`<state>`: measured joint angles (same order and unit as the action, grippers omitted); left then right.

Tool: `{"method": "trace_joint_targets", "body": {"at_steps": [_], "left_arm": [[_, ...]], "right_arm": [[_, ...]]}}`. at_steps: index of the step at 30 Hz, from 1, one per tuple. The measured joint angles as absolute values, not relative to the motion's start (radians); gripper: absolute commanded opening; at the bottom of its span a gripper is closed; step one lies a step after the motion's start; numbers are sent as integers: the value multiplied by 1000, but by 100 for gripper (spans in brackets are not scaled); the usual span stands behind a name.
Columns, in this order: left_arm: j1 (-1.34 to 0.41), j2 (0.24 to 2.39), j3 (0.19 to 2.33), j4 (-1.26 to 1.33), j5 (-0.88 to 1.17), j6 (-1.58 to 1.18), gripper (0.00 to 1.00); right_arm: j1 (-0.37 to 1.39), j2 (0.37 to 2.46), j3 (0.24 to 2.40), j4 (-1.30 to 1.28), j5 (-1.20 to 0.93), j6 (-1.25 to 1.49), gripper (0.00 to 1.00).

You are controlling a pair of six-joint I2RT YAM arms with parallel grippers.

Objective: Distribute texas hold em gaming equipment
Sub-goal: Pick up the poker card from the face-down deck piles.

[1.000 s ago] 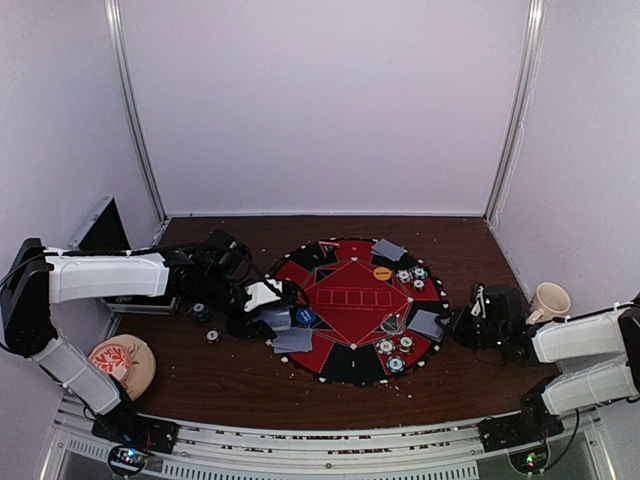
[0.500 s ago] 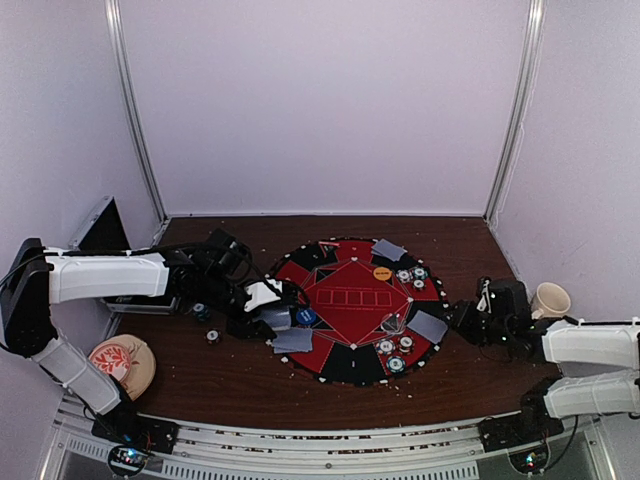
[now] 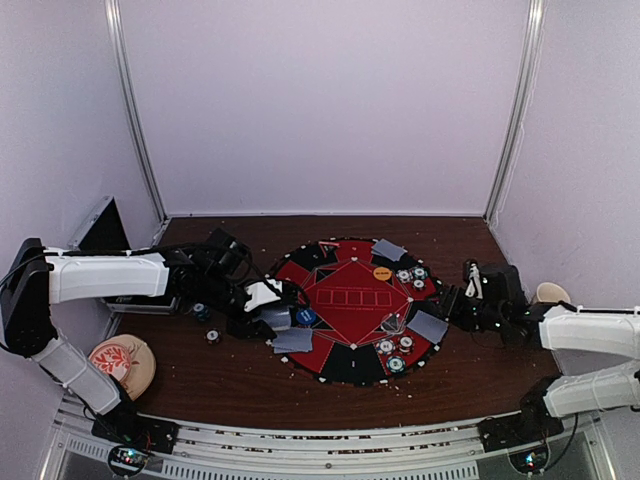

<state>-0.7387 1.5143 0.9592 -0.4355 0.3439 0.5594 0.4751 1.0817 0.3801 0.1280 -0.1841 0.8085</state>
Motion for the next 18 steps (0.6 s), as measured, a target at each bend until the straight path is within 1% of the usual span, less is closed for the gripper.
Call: {"method": "trace_joint_targets", "body": {"at_steps": [4,10,18], "left_arm": [[-739,1514,959,-435,342,559,54],[-739,1514,959,-435,337,559,54],[-739,1514,959,-435,337,559,54]], "right_arm": [[599,1227,472,219,-241,807,66],[775,1492,695,379,-345,811,67],[895,1802,970,502,-457,843,68]]}}
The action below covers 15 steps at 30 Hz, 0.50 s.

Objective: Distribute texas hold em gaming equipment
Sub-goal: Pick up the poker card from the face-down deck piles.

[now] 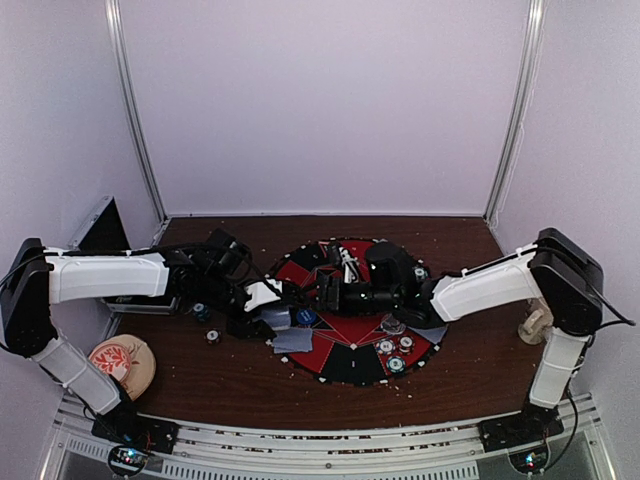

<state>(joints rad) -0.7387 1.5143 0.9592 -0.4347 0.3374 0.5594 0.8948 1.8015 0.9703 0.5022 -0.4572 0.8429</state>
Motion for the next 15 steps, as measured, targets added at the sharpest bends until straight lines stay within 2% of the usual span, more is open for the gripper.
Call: {"method": "trace_joint_targets", "body": {"at_steps": [9,15], "left_arm": [[-739,1502,959,-435,338,559,54],[-739,1497,959,-435,340,559,54]], "right_arm": [[938,1948,1073,568,-526,891,67],[945,1988,1100,581,-541,907,62]]}}
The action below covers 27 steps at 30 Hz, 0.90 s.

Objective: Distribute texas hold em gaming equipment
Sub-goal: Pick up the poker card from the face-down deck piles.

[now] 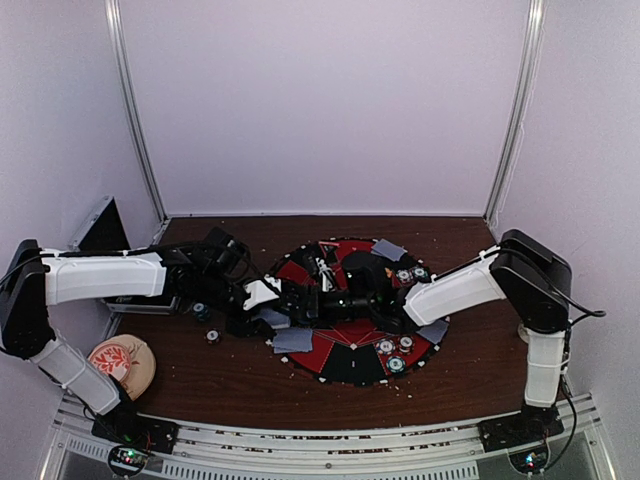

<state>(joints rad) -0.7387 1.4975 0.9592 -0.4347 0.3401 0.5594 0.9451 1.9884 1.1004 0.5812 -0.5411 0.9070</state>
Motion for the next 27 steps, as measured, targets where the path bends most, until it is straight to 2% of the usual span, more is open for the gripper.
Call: {"method": "trace_joint_targets", "body": {"at_steps": [15,27], "left_arm": [[-738,1497,955,-435,332,559,54],[-738,1497,954,-426,323,559,54]], "right_arm": [[954,2030,1161,538,-545,889,32],[937,1966,1115,500,-538,856,24]]}}
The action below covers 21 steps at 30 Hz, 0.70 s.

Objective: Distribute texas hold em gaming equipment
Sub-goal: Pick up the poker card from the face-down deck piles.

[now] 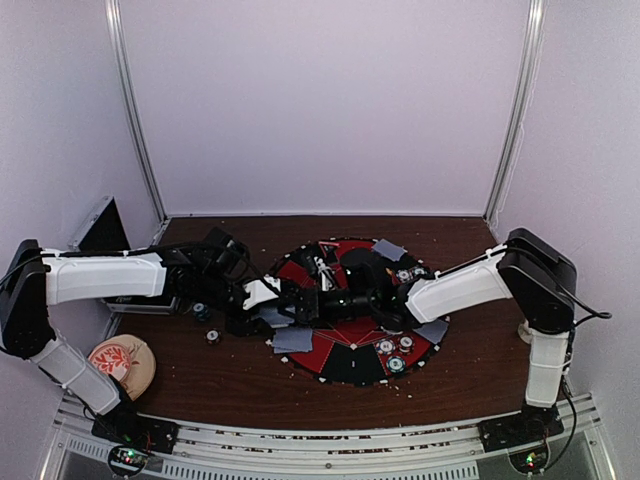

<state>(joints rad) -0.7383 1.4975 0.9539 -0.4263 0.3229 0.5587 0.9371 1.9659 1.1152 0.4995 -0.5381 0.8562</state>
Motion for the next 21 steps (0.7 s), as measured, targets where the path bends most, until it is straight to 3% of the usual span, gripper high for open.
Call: {"method": "trace_joint_targets", "body": {"at_steps": [13,21], "left_arm": [[-736,1497,953,-422,317,559,54],[-736,1497,953,-429,324,559,54]], "right_arm": [[910,1858,1029,469,-524,839,0],[870,1794,940,501,-523,857,0]]}}
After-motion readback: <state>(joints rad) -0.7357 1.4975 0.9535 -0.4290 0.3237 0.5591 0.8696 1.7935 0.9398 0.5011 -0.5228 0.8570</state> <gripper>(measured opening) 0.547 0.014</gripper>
